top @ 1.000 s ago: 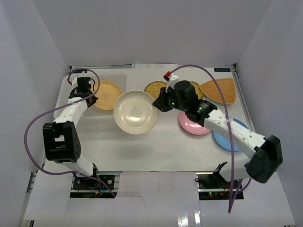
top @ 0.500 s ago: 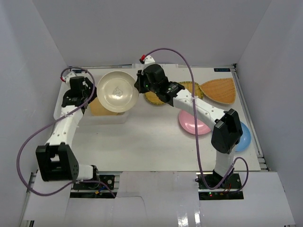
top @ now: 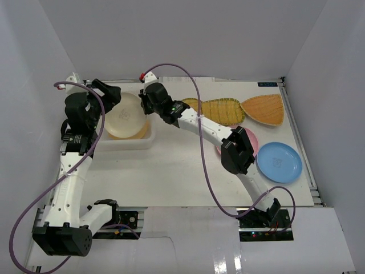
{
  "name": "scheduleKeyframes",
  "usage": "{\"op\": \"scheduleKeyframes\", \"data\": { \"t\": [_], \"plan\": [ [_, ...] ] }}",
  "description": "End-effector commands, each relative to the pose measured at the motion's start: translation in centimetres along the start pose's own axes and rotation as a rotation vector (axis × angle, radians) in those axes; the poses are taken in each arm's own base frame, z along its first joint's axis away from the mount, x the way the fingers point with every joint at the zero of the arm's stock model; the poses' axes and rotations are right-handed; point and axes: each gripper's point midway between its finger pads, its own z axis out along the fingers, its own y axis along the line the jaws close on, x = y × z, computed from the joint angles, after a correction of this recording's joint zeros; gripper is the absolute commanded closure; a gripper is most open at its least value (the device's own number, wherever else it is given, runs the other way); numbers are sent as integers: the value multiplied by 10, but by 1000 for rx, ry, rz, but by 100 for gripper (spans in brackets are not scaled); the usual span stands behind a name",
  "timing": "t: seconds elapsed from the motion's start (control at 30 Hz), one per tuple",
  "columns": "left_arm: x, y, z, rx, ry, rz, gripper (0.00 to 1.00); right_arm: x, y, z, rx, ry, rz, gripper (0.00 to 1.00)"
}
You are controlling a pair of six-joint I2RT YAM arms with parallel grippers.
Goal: Place the plates into the plastic bin on the countertop
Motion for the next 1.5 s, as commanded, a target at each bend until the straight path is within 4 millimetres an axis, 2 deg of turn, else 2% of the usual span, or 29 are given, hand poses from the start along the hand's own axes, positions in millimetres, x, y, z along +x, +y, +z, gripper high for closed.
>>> {"op": "scheduleKeyframes", "data": {
  "t": [0.0,0.2,0.23,0.3,0.37,0.4,0.5,0.53,0.57,0.6,0.63,0.67,0.7,0.73,0.77,0.8,0.83,0.87,0.9,0.93,0.97,1.0,1.03,1.07,1.1,1.13,1.17,1.2,1.47],
  "plan": [
    [15,-29,-12,135,91,26,14,-22,13,8,-5,-84,-28,92],
    [34,-49,-19,234,171,32,15,6,11,26,42,-65,-85,90],
    [36,-50,-20,239,178,32,15,7,10,27,47,-65,-92,85],
    [36,-52,-23,253,179,28,15,6,16,27,36,-73,-96,61],
    [37,-55,-26,270,192,26,15,-3,23,22,16,-94,-95,39],
    [38,-56,-26,273,198,26,15,-10,27,19,5,-110,-92,34],
    [43,-60,-29,295,228,15,16,-40,34,-1,-20,-155,-78,24],
    [48,-65,-31,322,256,3,18,-65,36,-20,-26,-192,-70,24],
    [54,-68,-31,337,284,-5,20,-74,34,-33,-18,-205,-67,25],
    [59,-73,-32,359,311,-16,21,-59,24,-37,4,-170,-73,26],
    [74,-86,-37,402,367,-27,23,-90,19,-72,23,-226,-52,32],
    [88,-92,-34,413,408,-31,25,-92,9,-88,44,-228,-43,35],
    [102,-100,-35,423,439,-26,25,-87,-11,-119,80,-219,-38,39],
    [127,-119,-44,445,480,1,26,-81,-29,-134,133,-217,-32,46],
    [143,-126,-46,447,508,15,27,-73,-44,-151,169,-212,-18,51],
    [165,-130,-43,437,549,33,27,-50,-78,-183,239,-184,-3,55],
    [190,-139,-51,440,589,52,27,-32,-100,-199,296,-161,18,57],
    [205,-143,-52,441,608,60,29,-21,-138,-218,370,-159,109,57],
    [231,-151,-59,454,653,82,31,21,-159,-248,381,-96,156,62],
    [246,-151,-61,447,665,100,32,40,-178,-263,412,-79,208,64],
    [275,-152,-62,421,692,144,33,41,-214,-296,502,-136,285,65],
    [289,-153,-63,409,705,166,34,60,-233,-312,572,-117,305,66],
    [304,-155,-65,404,719,194,34,101,-251,-327,660,-22,313,65],
    [313,-158,-60,384,696,223,34,113,-275,-347,754,-15,332,63],
    [348,-155,-64,368,752,279,34,121,-286,-360,799,-12,337,56],
    [361,-154,-63,356,767,300,34,145,-293,-369,833,59,352,52],
    [371,-159,-61,351,773,308,34,156,-309,-382,892,76,386,48],
    [396,-151,-58,320,801,335,34,165,-313,-386,896,91,398,43],
    [450,-157,-38,290,830,331,28,239,-319,-398,933,306,471,40]
  ]
}}
